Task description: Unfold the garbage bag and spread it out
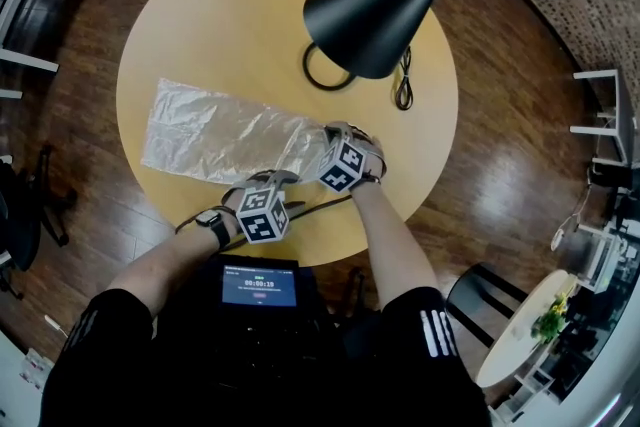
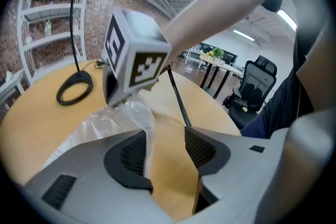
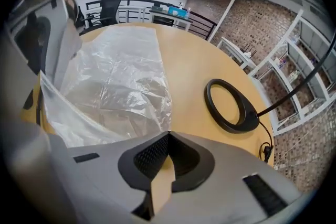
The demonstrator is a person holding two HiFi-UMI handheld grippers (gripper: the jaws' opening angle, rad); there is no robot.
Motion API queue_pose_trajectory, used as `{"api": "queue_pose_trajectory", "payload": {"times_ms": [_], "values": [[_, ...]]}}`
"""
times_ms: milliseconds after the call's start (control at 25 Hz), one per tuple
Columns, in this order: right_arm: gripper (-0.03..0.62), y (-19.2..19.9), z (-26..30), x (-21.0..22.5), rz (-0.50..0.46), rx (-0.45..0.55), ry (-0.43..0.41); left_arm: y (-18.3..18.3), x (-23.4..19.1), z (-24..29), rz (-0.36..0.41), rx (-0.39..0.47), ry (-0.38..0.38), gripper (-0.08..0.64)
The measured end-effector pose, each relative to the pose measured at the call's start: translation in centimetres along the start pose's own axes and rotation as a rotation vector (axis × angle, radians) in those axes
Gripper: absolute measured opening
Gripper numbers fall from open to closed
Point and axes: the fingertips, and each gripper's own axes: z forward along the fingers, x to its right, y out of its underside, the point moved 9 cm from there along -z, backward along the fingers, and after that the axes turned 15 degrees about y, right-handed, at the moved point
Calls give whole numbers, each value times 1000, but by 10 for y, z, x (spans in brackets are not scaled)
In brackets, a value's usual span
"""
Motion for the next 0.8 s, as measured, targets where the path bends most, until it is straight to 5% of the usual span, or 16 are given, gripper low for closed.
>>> {"api": "queue_pose_trajectory", "payload": {"times_ms": [120,280,560,800], "values": [[11,0,2,0,6,-2,1,-11,-9,-18,117,48,-104,215],[11,-1,4,-1,22,-6,-10,-14,-15,-15,196,3,-129,215],[53,6,3,14,171,-7,-64,18,4,36,14,-110,63,215],[126,-10,-31,53,442,155,-99,20,-7,46,-121,-46,102,215]]}}
